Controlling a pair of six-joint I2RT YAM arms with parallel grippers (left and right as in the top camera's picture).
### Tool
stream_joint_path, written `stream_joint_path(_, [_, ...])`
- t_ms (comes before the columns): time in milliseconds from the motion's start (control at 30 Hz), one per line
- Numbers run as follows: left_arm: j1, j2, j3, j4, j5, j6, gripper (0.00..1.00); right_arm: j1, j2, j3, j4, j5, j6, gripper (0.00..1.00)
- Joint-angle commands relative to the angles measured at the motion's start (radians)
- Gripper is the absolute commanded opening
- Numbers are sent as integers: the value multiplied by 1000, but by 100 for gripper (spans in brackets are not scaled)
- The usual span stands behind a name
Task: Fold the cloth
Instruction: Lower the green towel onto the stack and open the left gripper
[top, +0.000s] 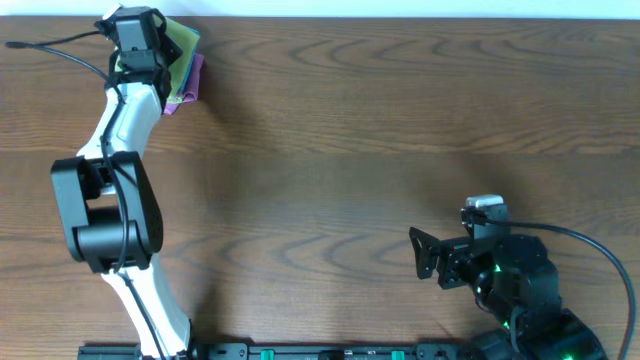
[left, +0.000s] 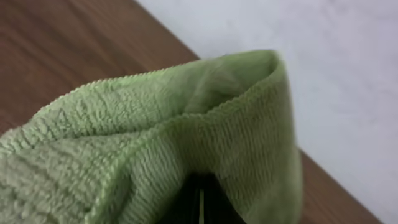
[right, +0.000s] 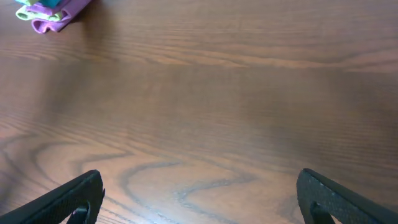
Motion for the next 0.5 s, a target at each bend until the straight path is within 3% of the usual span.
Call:
stream_joint_path(0, [3, 15, 18, 11, -54, 2, 6, -7, -4, -8, 1, 6, 17, 99])
stream_joint_path(100, [10, 15, 18, 22, -118, 3, 6, -7, -4, -8, 1, 6, 17, 99])
stream_joint_path(467, [48, 39, 18, 4, -120, 3, 6, -7, -4, -8, 1, 6, 17, 99])
